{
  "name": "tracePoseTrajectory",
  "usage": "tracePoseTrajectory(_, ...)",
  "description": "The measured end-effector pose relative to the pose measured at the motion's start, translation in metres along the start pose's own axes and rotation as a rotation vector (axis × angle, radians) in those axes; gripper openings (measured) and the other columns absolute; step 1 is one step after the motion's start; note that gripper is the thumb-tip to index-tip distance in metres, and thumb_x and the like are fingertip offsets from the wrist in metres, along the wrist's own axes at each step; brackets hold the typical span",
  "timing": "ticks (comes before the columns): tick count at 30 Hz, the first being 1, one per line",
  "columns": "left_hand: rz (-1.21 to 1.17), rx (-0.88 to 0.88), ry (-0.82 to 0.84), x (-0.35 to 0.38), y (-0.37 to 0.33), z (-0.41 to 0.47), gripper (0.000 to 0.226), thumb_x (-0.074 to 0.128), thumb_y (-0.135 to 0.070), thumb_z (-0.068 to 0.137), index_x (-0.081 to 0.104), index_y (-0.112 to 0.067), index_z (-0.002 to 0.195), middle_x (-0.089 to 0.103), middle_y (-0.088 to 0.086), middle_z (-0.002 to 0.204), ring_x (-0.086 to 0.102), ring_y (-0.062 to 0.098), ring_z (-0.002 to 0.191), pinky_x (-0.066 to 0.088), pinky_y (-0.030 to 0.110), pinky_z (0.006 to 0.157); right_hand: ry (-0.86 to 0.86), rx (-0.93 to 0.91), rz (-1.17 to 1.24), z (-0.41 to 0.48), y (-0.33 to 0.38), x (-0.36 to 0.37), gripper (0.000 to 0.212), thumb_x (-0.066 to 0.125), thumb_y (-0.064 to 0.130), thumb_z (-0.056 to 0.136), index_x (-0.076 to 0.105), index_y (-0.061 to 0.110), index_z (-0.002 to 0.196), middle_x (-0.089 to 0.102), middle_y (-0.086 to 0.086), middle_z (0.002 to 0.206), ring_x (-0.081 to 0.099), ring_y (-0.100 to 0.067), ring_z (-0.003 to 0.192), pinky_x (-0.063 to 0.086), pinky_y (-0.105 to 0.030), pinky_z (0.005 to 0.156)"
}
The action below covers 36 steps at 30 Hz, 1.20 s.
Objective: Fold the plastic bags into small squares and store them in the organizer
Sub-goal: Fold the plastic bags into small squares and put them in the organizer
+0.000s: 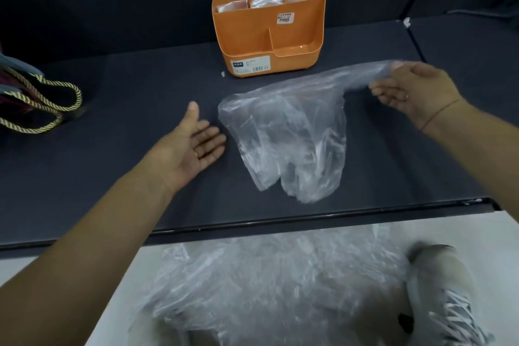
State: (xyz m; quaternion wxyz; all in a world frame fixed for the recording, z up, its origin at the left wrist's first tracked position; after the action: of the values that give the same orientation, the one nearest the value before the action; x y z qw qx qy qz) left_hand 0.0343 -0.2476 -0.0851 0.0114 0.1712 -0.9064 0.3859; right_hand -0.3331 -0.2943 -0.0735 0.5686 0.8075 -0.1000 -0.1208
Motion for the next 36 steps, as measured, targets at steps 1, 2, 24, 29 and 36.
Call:
tracePoseTrajectory(1, 0.071, -0.039, 0.059, 0.004, 0.010, -0.009, 0.055, 0.059, -0.056, 0.085, 0.058, -0.010, 0.115, 0.067, 0.006, 0.114, 0.069, 0.019, 0.102, 0.058, 0.034, 0.082, 0.007, 0.015, 0.016, -0.003, -0.003, 0.002, 0.017, 0.048, 0.029, 0.101, 0.054, 0.014, 0.102, 0.067, -0.006, 0.090, 0.065, -0.011, 0.074, 0.054, -0.019, 0.065)
tracePoseTrajectory(2, 0.128, -0.081, 0.121, 0.009, 0.021, -0.020, 0.062, 0.060, -0.058, 0.081, 0.058, -0.009, 0.119, 0.069, 0.008, 0.116, 0.070, 0.020, 0.103, 0.059, 0.035, 0.083, -0.008, 0.027, -0.004, -0.008, -0.007, 0.004, 0.023, 0.048, 0.033, 0.101, 0.052, 0.012, 0.111, 0.063, -0.006, 0.097, 0.065, -0.013, 0.081, 0.054, -0.020, 0.067)
tracePoseTrajectory(24, 0.050, -0.013, -0.031, -0.024, 0.030, -0.032, 0.009, 0.063, -0.017, 0.093, 0.064, -0.009, 0.090, 0.074, 0.005, 0.071, 0.074, 0.017, 0.070, 0.059, 0.024, 0.057, 0.398, -0.009, -0.126, -0.087, -0.024, 0.011, 0.029, 0.085, 0.019, 0.067, 0.058, 0.016, 0.077, 0.067, -0.003, 0.070, 0.061, -0.011, 0.064, 0.050, -0.024, 0.070)
tracePoseTrajectory(29, 0.173, -0.004, -0.058, -0.037, 0.038, -0.037, 0.010, 0.066, -0.017, 0.089, 0.067, -0.007, 0.092, 0.074, 0.006, 0.072, 0.074, 0.019, 0.070, 0.058, 0.023, 0.056, 0.322, -0.022, -0.066, -0.077, -0.027, -0.017, 0.029, 0.071, -0.005, 0.075, 0.057, 0.016, 0.090, 0.072, 0.003, 0.082, 0.069, -0.010, 0.071, 0.057, -0.019, 0.068)
tracePoseTrajectory(36, 0.301, 0.014, -0.036, -0.036, 0.044, -0.040, 0.009, 0.067, -0.011, 0.088, 0.069, -0.005, 0.094, 0.075, 0.012, 0.081, 0.075, 0.022, 0.075, 0.060, 0.024, 0.061, 0.236, 0.303, 0.147, -0.087, -0.047, -0.010, 0.049, 0.065, 0.040, 0.076, 0.060, 0.008, 0.113, 0.070, -0.016, 0.101, 0.072, -0.026, 0.090, 0.059, -0.029, 0.069)
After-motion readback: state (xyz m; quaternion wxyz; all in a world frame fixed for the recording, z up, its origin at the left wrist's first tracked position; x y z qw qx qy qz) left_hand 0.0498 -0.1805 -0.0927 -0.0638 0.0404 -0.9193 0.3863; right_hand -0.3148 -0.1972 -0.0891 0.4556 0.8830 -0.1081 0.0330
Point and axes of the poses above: each hand's wrist, its own z-axis towards the middle knuckle, its own x-axis out of the palm, y = z × x, the point moved 5 cm from there along z, towards the middle knuckle
